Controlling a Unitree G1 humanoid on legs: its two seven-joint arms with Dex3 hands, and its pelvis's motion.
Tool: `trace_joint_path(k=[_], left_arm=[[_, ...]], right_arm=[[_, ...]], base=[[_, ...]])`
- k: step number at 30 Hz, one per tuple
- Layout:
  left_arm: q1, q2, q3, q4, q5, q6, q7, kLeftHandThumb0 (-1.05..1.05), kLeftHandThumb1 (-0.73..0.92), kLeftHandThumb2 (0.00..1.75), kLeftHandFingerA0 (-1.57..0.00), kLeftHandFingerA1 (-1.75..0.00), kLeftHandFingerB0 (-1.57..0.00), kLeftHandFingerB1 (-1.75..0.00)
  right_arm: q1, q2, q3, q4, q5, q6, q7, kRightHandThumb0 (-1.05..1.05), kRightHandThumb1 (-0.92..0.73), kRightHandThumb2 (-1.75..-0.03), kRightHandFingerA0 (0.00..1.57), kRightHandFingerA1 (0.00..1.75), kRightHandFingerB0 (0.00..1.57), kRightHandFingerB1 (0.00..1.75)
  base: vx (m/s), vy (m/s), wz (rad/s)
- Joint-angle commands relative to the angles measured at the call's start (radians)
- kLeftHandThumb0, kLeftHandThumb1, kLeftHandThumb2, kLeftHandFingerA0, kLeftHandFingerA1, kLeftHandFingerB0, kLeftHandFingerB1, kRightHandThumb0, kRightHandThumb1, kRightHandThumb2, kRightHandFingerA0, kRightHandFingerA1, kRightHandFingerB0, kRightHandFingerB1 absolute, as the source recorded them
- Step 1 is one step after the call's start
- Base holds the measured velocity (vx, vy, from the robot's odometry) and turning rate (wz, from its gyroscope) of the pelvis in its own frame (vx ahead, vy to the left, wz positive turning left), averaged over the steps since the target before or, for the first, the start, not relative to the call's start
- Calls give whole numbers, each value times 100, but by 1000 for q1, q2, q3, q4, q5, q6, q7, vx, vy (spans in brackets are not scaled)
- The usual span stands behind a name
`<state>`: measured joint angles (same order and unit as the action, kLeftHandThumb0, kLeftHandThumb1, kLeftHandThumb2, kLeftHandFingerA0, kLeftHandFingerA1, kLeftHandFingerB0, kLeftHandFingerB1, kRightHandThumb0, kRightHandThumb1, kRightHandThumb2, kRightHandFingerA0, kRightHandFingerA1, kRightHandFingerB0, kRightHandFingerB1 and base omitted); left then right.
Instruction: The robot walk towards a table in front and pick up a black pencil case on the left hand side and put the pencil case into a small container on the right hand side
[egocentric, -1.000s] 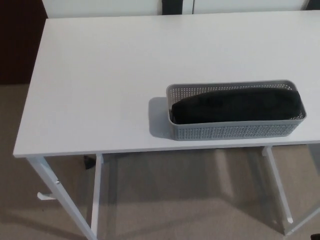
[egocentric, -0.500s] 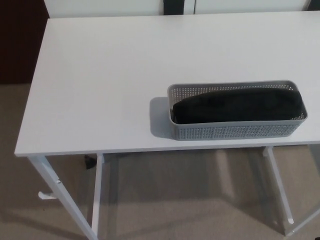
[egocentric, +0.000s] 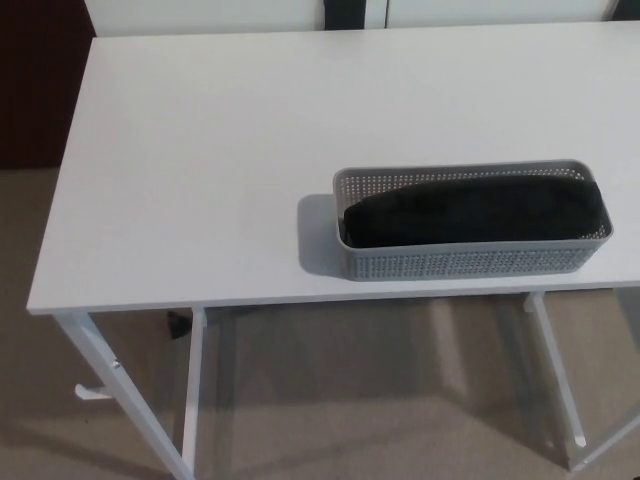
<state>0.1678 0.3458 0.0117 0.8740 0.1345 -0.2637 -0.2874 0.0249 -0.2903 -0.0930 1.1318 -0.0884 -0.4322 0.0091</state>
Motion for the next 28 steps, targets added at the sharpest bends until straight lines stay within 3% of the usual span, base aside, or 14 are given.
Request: trace_joint_path(k=[1, 2, 13, 14, 15, 16, 18, 19, 21, 23, 24, 25, 26, 28], left_arm=[[-11, 17, 2, 15, -14, -46, -11, -79, 53, 91, -6, -45, -7, -22], [-12, 17, 0, 15, -10, -45, -7, -77, 52, 92, -3, -45, -2, -24], [-45, 33, -29, 28, 9, -41, -8, -78, 52, 92, -12, -49, 0, -22], [-47, 34, -34, 28, 14, -39, -5, -81, 60, 64, -12, -38, -7, -21], [-48, 36, -37, 27, 16, -42, -4, -81, 60, 64, -12, -38, -7, -21], [-48, 37, -38, 26, 13, -39, -6, -77, 51, 92, -12, -50, 0, -23], [-45, 38, -41, 16, 8, -34, -15, -75, 51, 91, -4, -47, 0, -23], [-45, 40, -45, 13, 10, -34, -16, -82, 60, 65, -13, -39, -8, -20], [-47, 40, -47, 12, 9, -27, -18, -77, 51, 91, -11, -49, 0, -22], [-54, 39, -43, 15, 0, -23, -27, -76, 51, 91, -11, -49, 0, -22], [-56, 39, -43, 13, 0, -21, -26, -78, 60, 62, -13, -38, -7, -20], [-57, 38, -41, 10, -2, -17, -27, -78, 60, 62, -13, -38, -7, -20], [-56, 41, -43, 3, 1, -18, -28, -75, 50, 90, -8, -49, 0, -23], [-59, 41, -42, 7, 0, -19, -27, -74, 50, 90, -9, -49, 0, -25]], right_arm=[[-7, -17, -11, 4, 13, -17, 6, -41, -39, -79, 57, 65, 48, 58], [-7, -17, -12, 2, 15, -15, 8, -36, -53, -55, 63, 55, 57, 48], [-21, -10, -16, 1, 17, -12, 2, -33, -53, -55, 61, 54, 58, 49], [-21, -10, -15, 1, 15, -11, 0, -34, -53, -55, 62, 54, 58, 48], [-22, -10, -13, 2, 12, -8, -2, -34, -53, -55, 62, 54, 58, 48], [-23, -10, -12, 2, 11, -4, -3, -34, -53, -55, 62, 54, 58, 48], [-22, -10, -13, 1, 12, -7, -3, -35, -52, -55, 64, 55, 57, 48], [-23, -10, -14, 1, 13, -7, -2, -34, -52, -55, 63, 55, 57, 48], [-24, -9, -17, 0, 17, -6, 2, -34, -52, -55, 63, 55, 58, 49], [-29, -9, -17, -2, 17, 0, 1, -34, -52, -55, 63, 55, 58, 48], [-32, -10, -18, -2, 18, 1, 1, -35, -52, -55, 62, 54, 58, 48], [-34, -10, -17, -2, 17, 2, 0, -35, -52, -55, 62, 54, 58, 48], [-35, -11, -14, -1, 12, -4, -3, -40, -39, -79, 58, 65, 48, 57], [-37, -9, -15, 0, 13, -3, -6, -41, -39, -78, 60, 65, 49, 57]], base=[[0, 0, 0], [0, 0, 0], [0, 0, 0], [0, 0, 0], [0, 0, 0], [0, 0, 0], [0, 0, 0], [0, 0, 0], [0, 0, 0], [0, 0, 0], [0, 0, 0], [0, 0, 0], [0, 0, 0], [0, 0, 0]])
